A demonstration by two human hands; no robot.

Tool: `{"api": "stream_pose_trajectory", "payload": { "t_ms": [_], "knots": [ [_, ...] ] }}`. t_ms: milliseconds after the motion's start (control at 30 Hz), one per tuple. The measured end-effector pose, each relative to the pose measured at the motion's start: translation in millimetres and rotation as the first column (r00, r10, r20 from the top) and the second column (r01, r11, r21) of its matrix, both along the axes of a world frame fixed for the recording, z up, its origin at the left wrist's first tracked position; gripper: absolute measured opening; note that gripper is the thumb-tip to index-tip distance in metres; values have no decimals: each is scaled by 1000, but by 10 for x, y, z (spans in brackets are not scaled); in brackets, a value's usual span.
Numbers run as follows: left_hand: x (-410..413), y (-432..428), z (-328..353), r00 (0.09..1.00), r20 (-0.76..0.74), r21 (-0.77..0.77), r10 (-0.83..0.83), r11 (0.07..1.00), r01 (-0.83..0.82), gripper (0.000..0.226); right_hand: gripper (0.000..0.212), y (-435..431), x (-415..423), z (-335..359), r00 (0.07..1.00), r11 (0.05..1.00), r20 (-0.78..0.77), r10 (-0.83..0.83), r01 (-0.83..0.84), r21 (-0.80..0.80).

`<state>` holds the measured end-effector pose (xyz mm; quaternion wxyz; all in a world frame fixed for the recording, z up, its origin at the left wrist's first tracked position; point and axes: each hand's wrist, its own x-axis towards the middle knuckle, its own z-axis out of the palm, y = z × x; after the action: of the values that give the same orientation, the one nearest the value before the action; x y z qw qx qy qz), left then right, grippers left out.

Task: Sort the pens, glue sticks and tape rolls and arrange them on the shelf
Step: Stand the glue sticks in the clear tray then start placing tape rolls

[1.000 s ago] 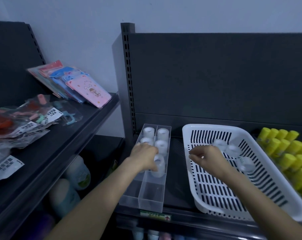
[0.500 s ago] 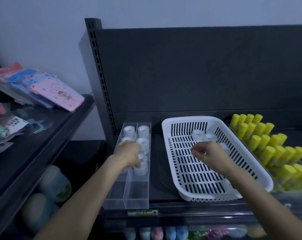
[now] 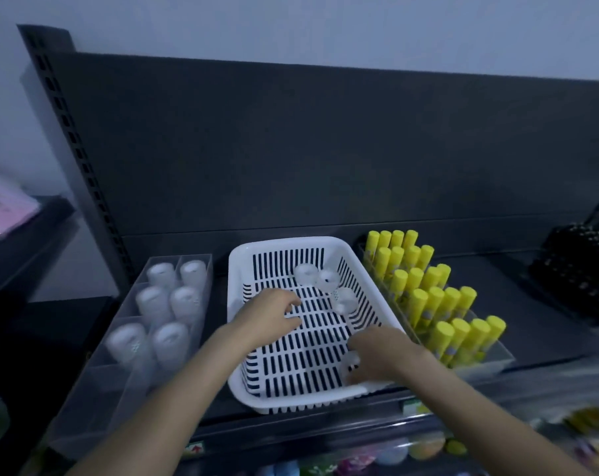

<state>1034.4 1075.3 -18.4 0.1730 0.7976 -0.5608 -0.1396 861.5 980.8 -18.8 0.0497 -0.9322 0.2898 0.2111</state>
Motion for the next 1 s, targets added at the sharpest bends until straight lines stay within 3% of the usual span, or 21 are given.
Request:
{"api": "stream_pose_trajectory", "payload": {
  "t_ms": [67,167,333,433,500,600,767,1000],
  "knots": [
    [-71,-173,-51,1000,-4,21,9,1000,-9,37,21,-40,5,-38,1000,999,9,16,-17,27],
    [-99,-343,-91,999,11,28,31,999,-32,39,13,-150,-9,47,990,998,142,14,-22,57],
    [-123,-650,-137,1000,-8,7,-9,1000,9,55,53,-410,-75,222,917,999,399,-31,37,-6],
    [-162,-929,-201,988,-152,22,-4,1000,7,61,59,-515,-115,242,864,995,497,-85,98,0],
    [-171,-1088,-267,978,-207,49,-14,998,25,49,58,-561,-136,233,832,992,540,-126,119,48],
    [-109,-1231,-350,989,-130,45,-68,996,75,16,59,-622,-152,225,810,985,561,-174,138,106],
    [83,-1307,-384,994,105,30,-37,999,34,36,62,-703,-113,204,783,977,586,-209,149,150],
    [92,-1286,-468,994,74,55,-80,996,76,39,62,-760,-53,174,774,978,600,-204,139,154]
  ]
}}
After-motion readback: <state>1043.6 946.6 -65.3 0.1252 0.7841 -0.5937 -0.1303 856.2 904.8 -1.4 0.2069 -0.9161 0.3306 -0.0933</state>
